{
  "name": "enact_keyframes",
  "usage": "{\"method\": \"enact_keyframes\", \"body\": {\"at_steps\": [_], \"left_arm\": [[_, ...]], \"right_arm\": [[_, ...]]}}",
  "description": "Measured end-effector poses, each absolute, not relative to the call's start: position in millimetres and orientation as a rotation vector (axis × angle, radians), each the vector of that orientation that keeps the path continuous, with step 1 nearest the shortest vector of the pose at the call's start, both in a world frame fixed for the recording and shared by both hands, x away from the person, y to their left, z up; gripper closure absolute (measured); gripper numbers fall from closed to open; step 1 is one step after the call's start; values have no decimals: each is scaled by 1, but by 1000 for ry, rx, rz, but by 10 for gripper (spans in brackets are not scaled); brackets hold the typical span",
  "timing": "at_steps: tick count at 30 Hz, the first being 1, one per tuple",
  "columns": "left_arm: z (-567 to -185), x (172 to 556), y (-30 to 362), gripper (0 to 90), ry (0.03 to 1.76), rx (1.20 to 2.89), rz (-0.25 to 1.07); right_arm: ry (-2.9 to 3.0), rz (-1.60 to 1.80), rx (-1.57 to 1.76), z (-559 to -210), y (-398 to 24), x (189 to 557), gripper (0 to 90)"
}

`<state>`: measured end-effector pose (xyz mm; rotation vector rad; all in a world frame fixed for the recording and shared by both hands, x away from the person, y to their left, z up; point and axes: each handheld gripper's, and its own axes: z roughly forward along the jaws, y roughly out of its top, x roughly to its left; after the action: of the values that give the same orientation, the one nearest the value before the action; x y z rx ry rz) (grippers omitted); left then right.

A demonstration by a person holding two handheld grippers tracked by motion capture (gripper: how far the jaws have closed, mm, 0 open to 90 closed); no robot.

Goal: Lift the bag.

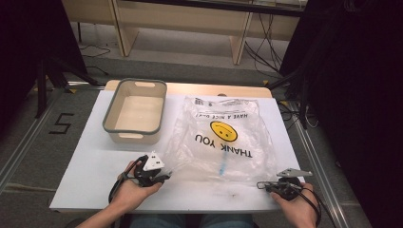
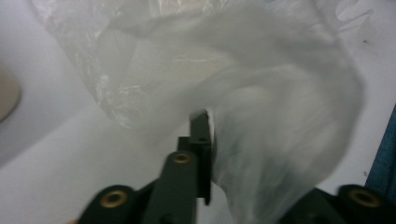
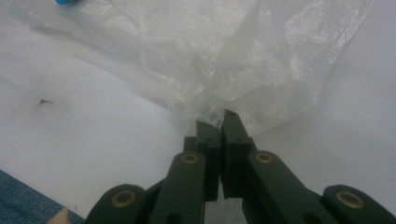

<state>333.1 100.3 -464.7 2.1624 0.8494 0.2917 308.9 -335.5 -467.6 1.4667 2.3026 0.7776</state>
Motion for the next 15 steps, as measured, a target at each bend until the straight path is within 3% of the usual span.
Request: {"method": "enact_keyframes", "body": {"at_steps": [7,10,15], "left_arm": [[-453,316,98,338,867,2168,273],[-450,313,99,278,892,2142,232],[-454,319,102,317,952,2110,178]], "right_arm": [[2306,778,1473,-469,-336,309,883],[2308,773,1476,-468,-336,309,882],[2307,773,1476,-468,-335,309,881]]}}
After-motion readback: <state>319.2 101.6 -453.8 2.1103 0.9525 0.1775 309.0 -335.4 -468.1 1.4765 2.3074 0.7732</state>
